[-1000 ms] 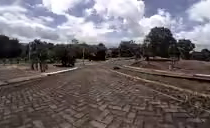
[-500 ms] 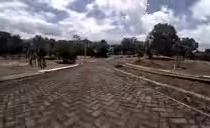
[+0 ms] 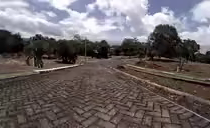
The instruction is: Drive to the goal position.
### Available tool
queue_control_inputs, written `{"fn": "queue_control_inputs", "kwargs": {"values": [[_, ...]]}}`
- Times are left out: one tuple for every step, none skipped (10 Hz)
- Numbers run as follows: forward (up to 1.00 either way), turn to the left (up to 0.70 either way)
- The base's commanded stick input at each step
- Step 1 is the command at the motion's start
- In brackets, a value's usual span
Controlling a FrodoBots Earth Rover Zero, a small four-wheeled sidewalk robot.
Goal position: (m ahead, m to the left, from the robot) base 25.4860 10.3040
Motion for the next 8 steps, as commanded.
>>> {"fn": "queue_control_inputs", "kwargs": {"values": [[1.00, 0.00], [1.00, 0.00], [1.00, 0.00], [1.00, 0.00], [1.00, 0.00], [1.00, 0.00], [1.00, 0.00], [1.00, 0.00]]}}
